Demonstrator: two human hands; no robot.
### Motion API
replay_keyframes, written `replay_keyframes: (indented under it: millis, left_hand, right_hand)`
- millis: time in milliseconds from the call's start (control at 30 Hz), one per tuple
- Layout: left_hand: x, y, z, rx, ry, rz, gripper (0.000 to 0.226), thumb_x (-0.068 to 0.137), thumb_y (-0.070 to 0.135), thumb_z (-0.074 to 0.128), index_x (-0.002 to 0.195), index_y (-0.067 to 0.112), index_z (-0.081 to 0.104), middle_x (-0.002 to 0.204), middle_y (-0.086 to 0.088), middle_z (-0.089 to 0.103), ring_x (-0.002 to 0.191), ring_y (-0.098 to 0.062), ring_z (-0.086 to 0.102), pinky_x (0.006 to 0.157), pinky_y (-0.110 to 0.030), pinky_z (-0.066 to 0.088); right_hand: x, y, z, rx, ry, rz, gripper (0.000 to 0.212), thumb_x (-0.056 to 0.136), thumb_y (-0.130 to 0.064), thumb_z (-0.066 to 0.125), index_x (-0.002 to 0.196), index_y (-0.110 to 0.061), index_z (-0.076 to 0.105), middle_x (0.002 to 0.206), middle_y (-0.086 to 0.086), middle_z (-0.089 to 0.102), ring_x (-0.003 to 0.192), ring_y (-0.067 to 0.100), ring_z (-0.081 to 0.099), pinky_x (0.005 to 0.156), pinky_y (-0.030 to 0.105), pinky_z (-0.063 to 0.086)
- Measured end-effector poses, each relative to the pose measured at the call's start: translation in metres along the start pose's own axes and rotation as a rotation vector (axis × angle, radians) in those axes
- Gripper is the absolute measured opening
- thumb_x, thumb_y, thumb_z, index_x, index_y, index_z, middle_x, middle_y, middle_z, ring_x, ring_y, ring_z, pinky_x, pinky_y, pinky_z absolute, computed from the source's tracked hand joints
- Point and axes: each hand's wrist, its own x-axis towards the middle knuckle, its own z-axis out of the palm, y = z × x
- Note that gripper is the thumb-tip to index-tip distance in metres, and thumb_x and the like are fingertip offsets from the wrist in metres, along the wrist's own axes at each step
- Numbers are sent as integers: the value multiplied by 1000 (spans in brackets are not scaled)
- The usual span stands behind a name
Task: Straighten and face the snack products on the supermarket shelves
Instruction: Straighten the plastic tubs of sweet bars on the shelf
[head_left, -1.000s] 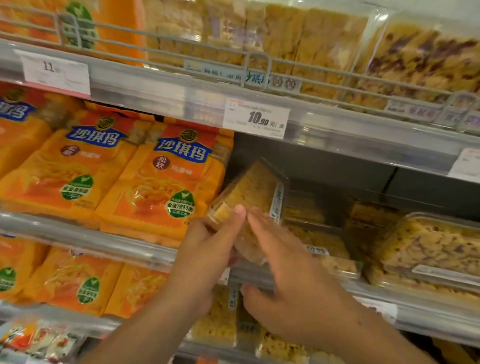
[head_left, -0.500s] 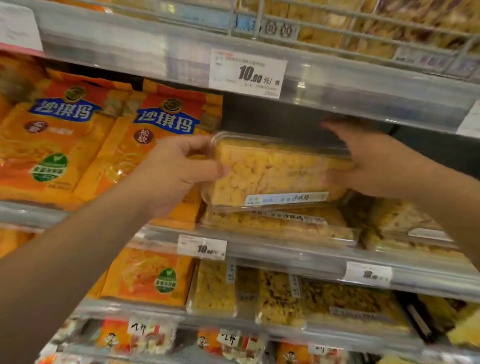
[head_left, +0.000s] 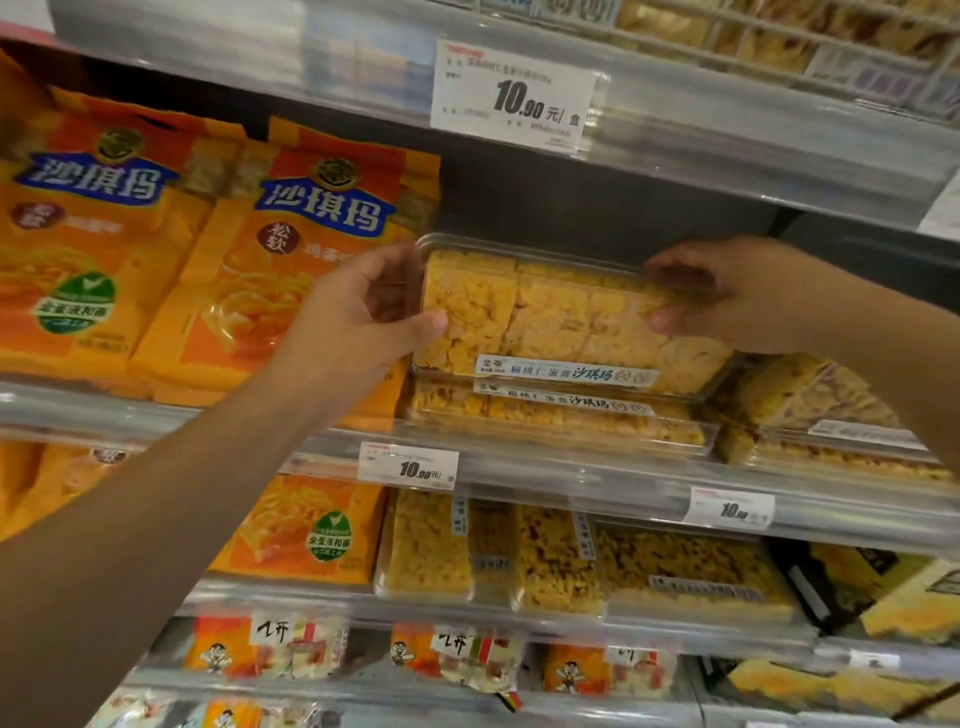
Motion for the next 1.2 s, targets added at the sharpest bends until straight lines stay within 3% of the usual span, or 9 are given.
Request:
replay_keyframes:
  millis: [100,233,400,600,700,933,1100,1200]
  left_hand:
    - [0,0,1,25,17,-17,50,82,3,70,127,25,59,105,11,72,103,-6,66,84,-32,58]
    - [0,-2,1,59,29,-40,56,84,3,68,131,30,55,111,12,70,107,-4,64,91,-40,55]
    - [-2,-4,1,79,-10,-21,61,85,0,66,136,29,49,114,12,67,111,-5,62,97,-41,51]
    - [-1,0,-3,-18,-25,-47,89,63,12,76,143,22,38,124,4,60,119,-11,57,98,-34,50]
    - [-2,1,-2,-26,-30,-48,91,61,11,76,144,21,38,126,2,59,119,-11,58,98,-33,50]
    - [-3,0,-3,-44,-39,-21,87,63,9,75,142,20,41,123,5,61,117,-8,59,95,-28,51]
    - [-5,1,-3,-59,-34,-13,90,62,11,75,143,19,38,124,4,59,119,-9,57,101,-34,48]
    - [-22,0,-4,-93,47,22,80,70,13,80,135,37,41,131,4,56,124,-8,54,103,-35,48]
  right_hand:
    - [-5,-1,-2,5,5,1,64,81,-50,66,138,-28,47,136,-4,55,120,18,51,94,26,34]
    - [-13,1,-2,28,0,6,69,79,-55,65,140,-31,44,136,-8,54,108,5,44,92,24,31]
    - [-15,3,-2,26,0,22,73,76,-53,70,140,-34,43,136,-9,54,108,5,44,92,25,31]
    - [-19,5,-2,59,40,48,85,68,-56,76,142,-40,37,140,-9,48,113,10,45,90,26,32]
    - [-19,4,-4,82,45,52,89,65,-57,77,142,-42,34,142,-11,47,117,10,44,91,26,32]
    - [-19,-1,-1,63,54,28,80,72,-53,74,141,-38,39,139,-10,49,108,4,40,90,25,32]
    - [-24,-6,1,64,55,31,74,77,-49,73,142,-35,40,139,-8,50,107,4,40,90,25,33]
    - [-38,-11,9,58,199,17,66,82,-47,68,141,-33,42,137,-7,51,115,9,45,95,29,35]
